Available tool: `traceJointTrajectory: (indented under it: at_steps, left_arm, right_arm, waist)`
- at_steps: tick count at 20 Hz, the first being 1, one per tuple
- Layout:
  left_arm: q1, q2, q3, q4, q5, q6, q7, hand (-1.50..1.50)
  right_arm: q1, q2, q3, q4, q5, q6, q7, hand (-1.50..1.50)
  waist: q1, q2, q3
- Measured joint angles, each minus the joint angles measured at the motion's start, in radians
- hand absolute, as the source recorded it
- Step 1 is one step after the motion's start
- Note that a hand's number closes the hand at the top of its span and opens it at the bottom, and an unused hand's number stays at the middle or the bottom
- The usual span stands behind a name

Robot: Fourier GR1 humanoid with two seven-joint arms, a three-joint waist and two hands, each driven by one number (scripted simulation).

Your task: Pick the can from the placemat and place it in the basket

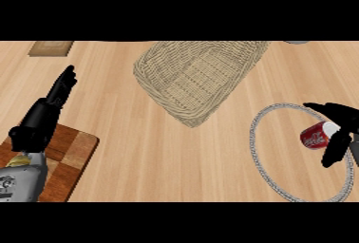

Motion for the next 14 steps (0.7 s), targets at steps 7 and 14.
traceJointTrajectory:
  at_steps: [7,14]
  left_arm:
    - [-0.012,-0.018,0.009,0.002,-0.020,-0.004,0.006,0.00]
    - [-0.005,-0.016,0.033,-0.003,-0.013,-0.032,0.003,0.00]
  right_arm:
    - [-0.002,0.008,-0.029,0.072,0.068,-0.019,-0.061,-1.50]
    - [-0.004,0.052,-0.061,0.115,0.097,-0.046,-0.089,1.50]
  waist:
    - [0.000,0.000,0.000]
    - [0.000,-0.002,-0.004]
